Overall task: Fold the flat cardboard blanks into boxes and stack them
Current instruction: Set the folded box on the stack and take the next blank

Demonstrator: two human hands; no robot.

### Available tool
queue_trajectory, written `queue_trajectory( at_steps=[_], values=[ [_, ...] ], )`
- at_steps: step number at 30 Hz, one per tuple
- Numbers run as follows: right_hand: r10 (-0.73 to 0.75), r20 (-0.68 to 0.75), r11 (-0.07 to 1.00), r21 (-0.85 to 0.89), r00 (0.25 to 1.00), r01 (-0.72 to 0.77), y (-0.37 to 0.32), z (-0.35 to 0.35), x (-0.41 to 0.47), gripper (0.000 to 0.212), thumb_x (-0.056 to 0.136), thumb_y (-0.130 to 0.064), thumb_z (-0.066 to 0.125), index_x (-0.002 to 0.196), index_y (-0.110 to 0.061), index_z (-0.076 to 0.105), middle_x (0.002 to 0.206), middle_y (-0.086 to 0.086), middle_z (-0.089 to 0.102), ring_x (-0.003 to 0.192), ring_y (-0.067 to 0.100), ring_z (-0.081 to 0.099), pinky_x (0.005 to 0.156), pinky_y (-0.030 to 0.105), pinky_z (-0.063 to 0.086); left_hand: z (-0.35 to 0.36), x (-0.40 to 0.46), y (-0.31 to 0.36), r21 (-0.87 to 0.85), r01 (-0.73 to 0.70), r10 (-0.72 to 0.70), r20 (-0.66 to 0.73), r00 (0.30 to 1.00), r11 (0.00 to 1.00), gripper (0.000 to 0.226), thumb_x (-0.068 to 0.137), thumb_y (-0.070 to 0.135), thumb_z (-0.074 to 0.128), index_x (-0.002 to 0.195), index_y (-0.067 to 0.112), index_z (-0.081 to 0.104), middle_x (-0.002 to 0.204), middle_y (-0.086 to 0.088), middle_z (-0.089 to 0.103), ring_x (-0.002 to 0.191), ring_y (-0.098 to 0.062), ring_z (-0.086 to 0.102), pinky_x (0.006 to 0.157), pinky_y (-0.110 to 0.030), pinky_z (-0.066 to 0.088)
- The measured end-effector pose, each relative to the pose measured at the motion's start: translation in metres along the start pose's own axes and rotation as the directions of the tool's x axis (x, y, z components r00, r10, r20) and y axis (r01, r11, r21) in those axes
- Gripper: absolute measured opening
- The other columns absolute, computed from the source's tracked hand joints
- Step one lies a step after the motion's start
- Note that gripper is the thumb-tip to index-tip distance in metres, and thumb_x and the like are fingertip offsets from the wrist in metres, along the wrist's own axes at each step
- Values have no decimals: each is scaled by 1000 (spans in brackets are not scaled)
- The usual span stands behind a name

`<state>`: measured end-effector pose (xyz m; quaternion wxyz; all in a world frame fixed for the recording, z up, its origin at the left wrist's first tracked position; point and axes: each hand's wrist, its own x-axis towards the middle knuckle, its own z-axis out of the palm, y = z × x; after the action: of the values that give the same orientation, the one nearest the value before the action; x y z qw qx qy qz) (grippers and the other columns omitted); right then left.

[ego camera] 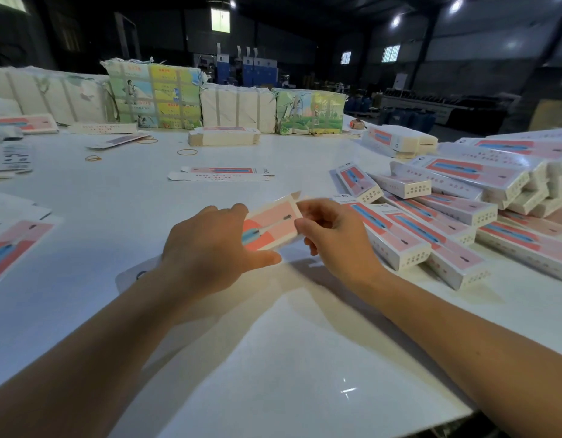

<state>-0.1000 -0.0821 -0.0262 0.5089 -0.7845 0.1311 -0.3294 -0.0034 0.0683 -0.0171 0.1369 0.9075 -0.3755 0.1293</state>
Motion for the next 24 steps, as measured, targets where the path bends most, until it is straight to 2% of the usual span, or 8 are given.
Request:
queue_trajectory(
  at_steps=[2,4,5,7,9,15,18,24],
  values=[
    [22,29,1000,1,999,-22,1,-2,2,41,90,-6,59,128,-19,52,73,3,57,60,6,52,59,22,42,2,0,-1,-9,-26,26,16,1000,1000,55,67,79,51,93,36,30,73,16,34,64,-7,41,49,-22,31],
    [37,60,998,-46,998,-34,2,-2,3,46,92,-10,57,135,-21,45,77,5,55,63,9,50,61,24,40,3,-1,-2,11,-52,52,9,999,999,56,66,81,49,93,36,29,72,15,34,63,-4,39,51,-21,34],
    [26,70,997,-75,997,-21,2,-2,3,39,93,-11,56,131,-18,50,76,3,57,63,9,51,61,24,40,3,-1,-1,22,-60,60,-1,998,998,57,65,81,49,93,36,29,71,15,33,63,-3,37,51,-21,33],
    [-9,56,996,-91,998,14,2,-1,2,15,92,-11,56,105,-15,61,70,-5,61,58,3,53,56,19,40,4,-2,-1,23,-63,63,-21,998,998,56,65,81,50,93,35,30,70,16,32,62,-4,37,51,-21,34],
    [-46,41,992,-116,998,51,3,-1,1,9,91,-10,55,87,-14,60,69,-8,62,59,0,56,55,14,42,4,-2,0,17,-53,54,-33,998,998,56,66,80,52,96,35,35,71,17,32,62,-5,40,50,-21,35],
    [-55,147,881,-458,988,117,3,-5,1,15,98,-21,45,89,-11,52,77,-2,58,72,13,53,62,20,41,6,-6,8,149,-86,88,-9,996,985,61,66,81,50,100,32,41,68,15,27,58,-6,31,48,-20,24],
    [-74,180,848,-507,981,157,1,-4,1,22,100,-21,38,84,-8,47,77,7,57,75,25,52,68,37,40,7,-9,13,190,-110,115,-15,993,976,59,67,80,49,97,30,42,67,14,26,63,-9,30,48,-20,21],
    [-76,155,819,-553,985,150,1,-3,-2,30,101,-25,32,73,-17,39,72,5,53,69,21,48,66,38,38,2,-16,24,200,-93,98,-16,995,975,54,72,77,48,88,28,29,70,11,30,72,-12,32,50,-26,19]
  ],
)
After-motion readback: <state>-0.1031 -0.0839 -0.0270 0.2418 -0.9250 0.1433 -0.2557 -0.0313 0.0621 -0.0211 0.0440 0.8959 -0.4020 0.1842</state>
